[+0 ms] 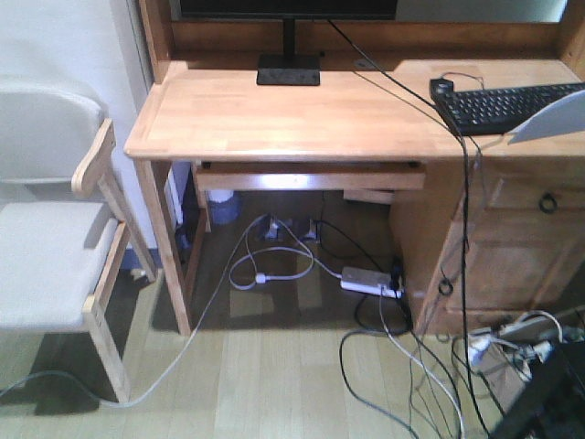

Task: Grab stapler and paper to desk for stapling
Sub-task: 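Drive the base to the wooden desk holding stapler and paper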

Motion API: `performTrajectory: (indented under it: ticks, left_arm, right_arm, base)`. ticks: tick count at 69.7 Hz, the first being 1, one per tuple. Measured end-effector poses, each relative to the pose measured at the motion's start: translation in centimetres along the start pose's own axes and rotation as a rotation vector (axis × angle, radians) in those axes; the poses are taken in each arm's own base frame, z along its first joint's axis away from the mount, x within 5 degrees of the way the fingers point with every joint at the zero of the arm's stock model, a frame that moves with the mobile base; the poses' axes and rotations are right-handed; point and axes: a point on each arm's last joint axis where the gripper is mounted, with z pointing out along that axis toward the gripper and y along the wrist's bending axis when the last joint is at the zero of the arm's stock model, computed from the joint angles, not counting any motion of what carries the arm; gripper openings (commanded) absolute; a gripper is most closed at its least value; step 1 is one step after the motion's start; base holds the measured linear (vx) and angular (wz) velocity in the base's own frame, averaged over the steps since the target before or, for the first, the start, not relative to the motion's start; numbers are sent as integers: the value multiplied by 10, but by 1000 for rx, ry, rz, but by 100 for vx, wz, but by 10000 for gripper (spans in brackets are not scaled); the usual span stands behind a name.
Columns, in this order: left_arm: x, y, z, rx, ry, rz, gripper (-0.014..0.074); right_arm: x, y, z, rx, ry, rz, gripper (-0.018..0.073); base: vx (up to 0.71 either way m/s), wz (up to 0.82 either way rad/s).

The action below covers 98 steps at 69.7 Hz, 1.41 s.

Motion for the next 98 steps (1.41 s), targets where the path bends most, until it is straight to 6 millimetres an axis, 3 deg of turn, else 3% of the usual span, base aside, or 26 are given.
performTrajectory:
  ticks: [98]
  left_arm:
    - [0,0,0,0,0,0,-6]
  right_arm:
    - [0,0,0,0,0,0,-6]
  base:
    - [36,-2]
